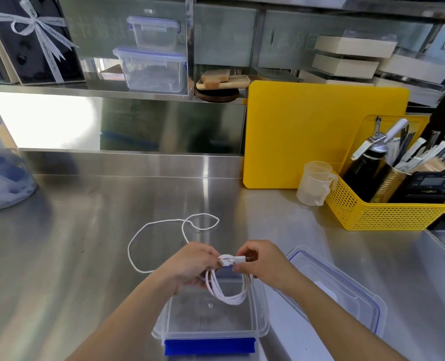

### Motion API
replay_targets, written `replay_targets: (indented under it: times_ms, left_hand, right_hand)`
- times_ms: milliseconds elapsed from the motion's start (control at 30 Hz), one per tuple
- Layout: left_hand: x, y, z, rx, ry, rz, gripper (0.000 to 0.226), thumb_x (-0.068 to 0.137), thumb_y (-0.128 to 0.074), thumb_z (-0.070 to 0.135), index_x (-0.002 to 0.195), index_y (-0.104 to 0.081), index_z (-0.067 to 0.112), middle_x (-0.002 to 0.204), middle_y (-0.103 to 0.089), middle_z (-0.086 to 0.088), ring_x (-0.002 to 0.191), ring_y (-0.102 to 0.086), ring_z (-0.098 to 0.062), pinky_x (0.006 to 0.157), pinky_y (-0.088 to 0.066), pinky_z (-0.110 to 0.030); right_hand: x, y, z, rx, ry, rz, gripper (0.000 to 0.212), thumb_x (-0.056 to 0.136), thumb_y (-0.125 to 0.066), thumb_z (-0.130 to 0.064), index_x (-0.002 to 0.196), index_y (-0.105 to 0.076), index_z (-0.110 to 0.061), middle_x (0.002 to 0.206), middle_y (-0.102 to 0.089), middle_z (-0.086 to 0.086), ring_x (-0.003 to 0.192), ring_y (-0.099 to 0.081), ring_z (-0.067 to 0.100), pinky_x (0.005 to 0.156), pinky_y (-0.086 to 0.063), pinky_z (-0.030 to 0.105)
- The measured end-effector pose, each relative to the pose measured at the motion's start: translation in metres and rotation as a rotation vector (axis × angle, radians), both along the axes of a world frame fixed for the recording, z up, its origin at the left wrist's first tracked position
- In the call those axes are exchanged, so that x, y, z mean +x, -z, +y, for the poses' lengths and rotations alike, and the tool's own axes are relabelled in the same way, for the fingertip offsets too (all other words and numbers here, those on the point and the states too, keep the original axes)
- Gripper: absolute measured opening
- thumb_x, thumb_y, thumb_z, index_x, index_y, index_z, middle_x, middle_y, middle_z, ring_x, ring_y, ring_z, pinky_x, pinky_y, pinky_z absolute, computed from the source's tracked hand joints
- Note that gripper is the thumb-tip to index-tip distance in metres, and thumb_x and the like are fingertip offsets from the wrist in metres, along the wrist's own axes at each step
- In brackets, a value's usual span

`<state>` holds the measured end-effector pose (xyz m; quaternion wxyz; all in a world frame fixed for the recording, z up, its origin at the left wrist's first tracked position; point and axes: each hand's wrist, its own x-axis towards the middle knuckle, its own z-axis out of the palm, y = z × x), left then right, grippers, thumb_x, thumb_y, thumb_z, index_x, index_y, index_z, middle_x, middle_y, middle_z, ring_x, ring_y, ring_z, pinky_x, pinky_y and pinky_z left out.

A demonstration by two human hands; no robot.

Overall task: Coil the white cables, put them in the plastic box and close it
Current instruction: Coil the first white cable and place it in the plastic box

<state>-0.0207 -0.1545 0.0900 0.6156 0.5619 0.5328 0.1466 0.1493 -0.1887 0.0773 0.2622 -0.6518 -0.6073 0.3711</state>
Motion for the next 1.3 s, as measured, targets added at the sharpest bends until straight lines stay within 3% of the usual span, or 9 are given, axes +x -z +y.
replay_targets:
  times_ms: [133,200,267,400,700,867,1067,1167,1300]
  left_hand:
    - [-0.017,0.010,0.001,0.167,0.123,0.172,0.021,0.076,-0.054,-0.006,0.078,-0.070,0.006,0.060,-0.050,-0.004,0.051,-0.047,-0.013,0.046,-0.044,-0.020]
    - [-0.024,0.018,0.004,0.339,0.219,0.309,0.015,0.077,-0.060,0.002,0.076,-0.072,0.011,0.062,-0.051,0.001,0.061,-0.050,-0.017,0.057,-0.044,-0.028]
    - [-0.029,0.027,0.006,0.565,0.350,0.553,0.013,0.081,-0.059,0.014,0.088,-0.069,0.012,0.076,-0.059,0.002,0.082,-0.060,-0.024,0.073,-0.046,-0.032]
    - [-0.031,0.047,0.001,0.834,0.566,0.862,0.018,0.089,-0.049,0.015,0.097,-0.063,0.010,0.108,-0.067,-0.010,0.103,-0.062,-0.029,0.083,-0.046,-0.033]
    - [-0.034,0.077,0.001,0.947,0.810,1.186,0.029,0.090,-0.043,0.004,0.114,-0.058,0.006,0.119,-0.064,-0.013,0.114,-0.055,-0.032,0.104,-0.031,-0.042]
    - [-0.030,0.070,0.003,0.851,0.825,1.164,0.028,0.091,-0.043,0.007,0.112,-0.061,0.006,0.118,-0.065,-0.015,0.110,-0.059,-0.030,0.099,-0.040,-0.039]
    - [-0.032,0.054,0.018,0.561,0.719,0.926,0.029,0.092,-0.044,0.025,0.119,-0.054,0.020,0.124,-0.060,-0.010,0.112,-0.057,-0.030,0.089,-0.046,-0.041]
    - [-0.032,0.036,0.033,0.690,0.616,0.795,0.026,0.092,-0.042,0.029,0.110,-0.057,0.021,0.117,-0.063,-0.009,0.108,-0.059,-0.031,0.085,-0.046,-0.038]
    - [-0.040,0.039,0.063,1.108,0.375,0.598,0.042,0.083,-0.028,0.032,0.105,-0.061,0.017,0.105,-0.067,-0.005,0.100,-0.061,-0.029,0.084,-0.048,-0.039]
  right_hand:
    - [-0.017,0.009,0.000,0.012,-0.086,-0.136,0.010,0.075,-0.070,-0.020,0.082,-0.064,-0.017,0.069,-0.056,-0.004,0.065,-0.050,0.013,0.061,-0.041,0.026]
    - [-0.027,0.016,0.001,0.011,-0.111,-0.201,0.012,0.077,-0.068,-0.025,0.084,-0.063,-0.017,0.075,-0.060,-0.001,0.071,-0.053,0.017,0.065,-0.044,0.031]
    - [-0.036,0.024,0.003,0.016,-0.141,-0.307,0.017,0.080,-0.064,-0.030,0.089,-0.063,-0.016,0.087,-0.066,0.004,0.076,-0.057,0.019,0.069,-0.046,0.032]
    - [-0.052,0.045,0.007,-0.005,-0.191,-0.408,0.015,0.083,-0.058,-0.021,0.096,-0.060,-0.014,0.099,-0.067,0.009,0.088,-0.061,0.026,0.071,-0.045,0.032]
    - [-0.067,0.068,0.016,-0.045,-0.177,-0.458,0.011,0.087,-0.055,-0.017,0.095,-0.059,-0.013,0.100,-0.066,0.011,0.084,-0.060,0.027,0.070,-0.047,0.033]
    - [-0.067,0.075,0.015,-0.035,-0.216,-0.498,0.018,0.090,-0.052,-0.018,0.106,-0.059,-0.014,0.105,-0.066,0.009,0.093,-0.062,0.026,0.081,-0.051,0.034]
    - [-0.054,0.051,0.031,-0.132,-0.493,-0.593,0.020,0.085,-0.053,-0.025,0.099,-0.057,-0.011,0.108,-0.063,0.013,0.098,-0.058,0.033,0.072,-0.043,0.034]
    - [-0.049,0.025,0.044,-0.137,-0.599,-0.532,0.025,0.084,-0.058,-0.029,0.102,-0.057,-0.011,0.105,-0.064,0.013,0.096,-0.059,0.032,0.074,-0.043,0.033]
    - [-0.046,0.001,0.061,0.070,-0.402,-0.384,0.019,0.087,-0.054,-0.030,0.095,-0.058,-0.013,0.088,-0.064,0.007,0.080,-0.057,0.028,0.073,-0.046,0.037]
